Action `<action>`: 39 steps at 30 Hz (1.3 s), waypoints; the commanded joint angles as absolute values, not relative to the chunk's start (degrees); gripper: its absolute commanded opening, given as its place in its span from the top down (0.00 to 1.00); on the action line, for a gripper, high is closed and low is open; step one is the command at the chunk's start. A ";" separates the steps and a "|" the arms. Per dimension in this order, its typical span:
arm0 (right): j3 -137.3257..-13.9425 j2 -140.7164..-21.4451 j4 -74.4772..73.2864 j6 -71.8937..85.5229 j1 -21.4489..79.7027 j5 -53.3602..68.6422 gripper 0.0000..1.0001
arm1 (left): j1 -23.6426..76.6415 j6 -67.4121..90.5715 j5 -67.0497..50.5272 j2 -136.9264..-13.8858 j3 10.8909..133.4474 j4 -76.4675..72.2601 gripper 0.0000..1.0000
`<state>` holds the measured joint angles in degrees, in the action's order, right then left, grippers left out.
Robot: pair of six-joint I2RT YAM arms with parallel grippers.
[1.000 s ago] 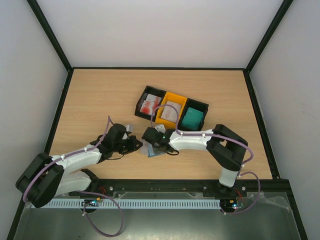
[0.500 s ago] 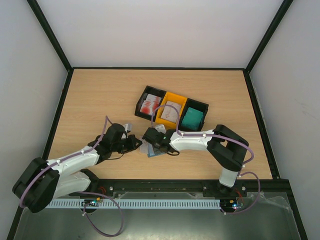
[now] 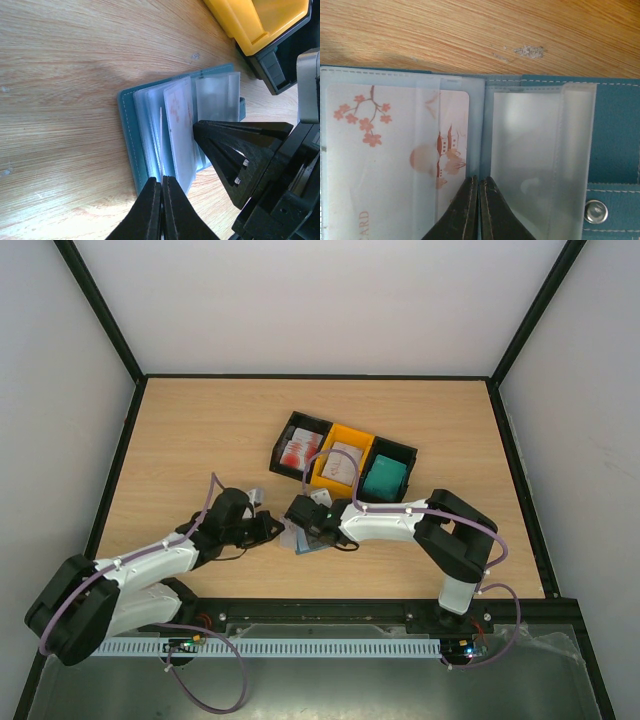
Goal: Put the credit cards into the card holder
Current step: Turn over the card slot in the card holder.
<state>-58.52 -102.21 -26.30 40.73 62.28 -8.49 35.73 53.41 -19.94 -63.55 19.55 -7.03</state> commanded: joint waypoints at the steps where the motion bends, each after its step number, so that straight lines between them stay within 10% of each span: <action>1: -56.78 -104.00 -24.17 41.30 62.55 -5.10 0.95 | 35.99 53.57 -21.19 -64.65 19.00 -8.28 0.97; 39: -55.93 -86.93 -27.67 48.84 62.28 -22.39 0.87 | 39.46 52.04 -32.21 -75.26 24.18 -18.27 0.97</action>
<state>-57.41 -92.29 -26.39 45.52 62.28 -15.88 38.48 52.95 -30.55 -74.32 21.39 -15.94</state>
